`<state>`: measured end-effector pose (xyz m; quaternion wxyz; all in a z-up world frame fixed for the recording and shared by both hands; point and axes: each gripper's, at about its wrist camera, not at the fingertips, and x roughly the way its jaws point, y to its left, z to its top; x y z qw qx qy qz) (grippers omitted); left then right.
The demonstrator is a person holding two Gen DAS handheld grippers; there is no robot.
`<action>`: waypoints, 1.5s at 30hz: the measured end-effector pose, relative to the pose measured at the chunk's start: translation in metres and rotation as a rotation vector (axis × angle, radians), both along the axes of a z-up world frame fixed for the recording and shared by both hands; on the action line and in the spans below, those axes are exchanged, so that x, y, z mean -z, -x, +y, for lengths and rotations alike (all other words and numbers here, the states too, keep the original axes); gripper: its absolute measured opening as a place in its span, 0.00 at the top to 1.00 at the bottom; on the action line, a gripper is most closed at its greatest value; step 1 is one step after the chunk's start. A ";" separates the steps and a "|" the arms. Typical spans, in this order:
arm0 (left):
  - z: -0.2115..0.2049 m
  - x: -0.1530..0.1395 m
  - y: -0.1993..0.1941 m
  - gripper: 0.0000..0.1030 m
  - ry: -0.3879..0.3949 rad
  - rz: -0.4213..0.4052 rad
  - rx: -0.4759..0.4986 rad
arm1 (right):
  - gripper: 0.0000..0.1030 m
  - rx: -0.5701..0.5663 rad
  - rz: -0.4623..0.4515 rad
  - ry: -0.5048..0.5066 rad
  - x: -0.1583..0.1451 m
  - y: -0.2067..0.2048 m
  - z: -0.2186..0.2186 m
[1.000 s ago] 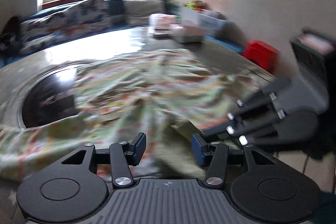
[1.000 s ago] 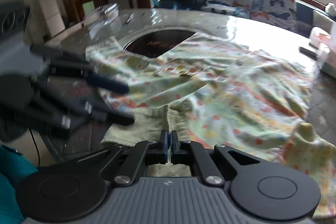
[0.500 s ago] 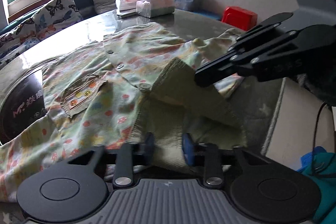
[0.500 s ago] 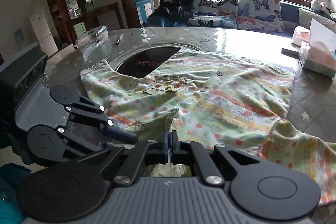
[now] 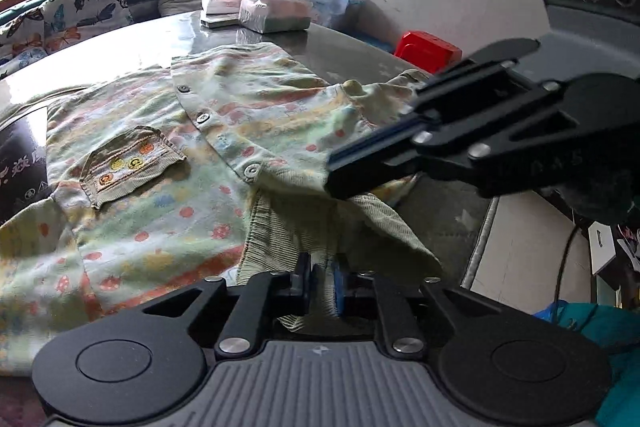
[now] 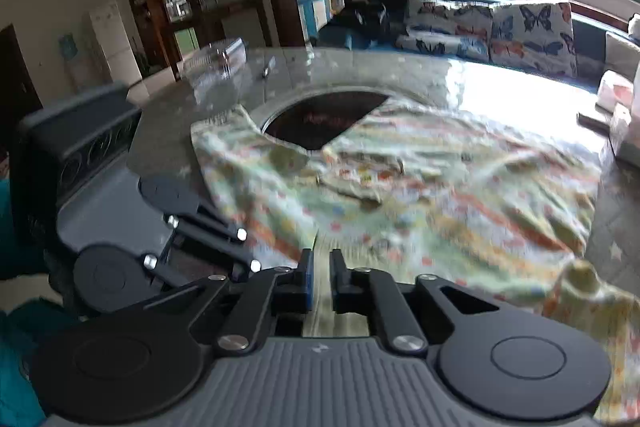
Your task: Fold clothes
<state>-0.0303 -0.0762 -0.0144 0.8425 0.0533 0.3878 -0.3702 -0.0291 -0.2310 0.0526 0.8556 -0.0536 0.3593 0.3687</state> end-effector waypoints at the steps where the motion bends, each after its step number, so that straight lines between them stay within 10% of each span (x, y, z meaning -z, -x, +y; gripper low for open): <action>1: 0.002 -0.002 0.001 0.86 0.004 -0.004 0.001 | 0.85 0.006 -0.002 -0.013 -0.001 -0.004 0.000; 10: 0.031 -0.030 0.004 0.72 0.041 -0.081 -0.080 | 0.80 0.037 0.077 0.072 0.048 -0.023 0.011; 13: 0.035 -0.039 -0.002 0.68 0.049 -0.105 -0.126 | 0.57 0.043 0.046 0.079 0.044 -0.018 0.009; 24: 0.001 -0.027 -0.028 0.56 0.065 -0.065 -0.151 | 0.30 0.439 -0.061 0.183 0.032 -0.030 -0.076; 45: -0.032 0.000 -0.032 0.55 0.013 -0.014 -0.121 | 0.27 0.834 -0.045 0.224 0.058 -0.047 -0.194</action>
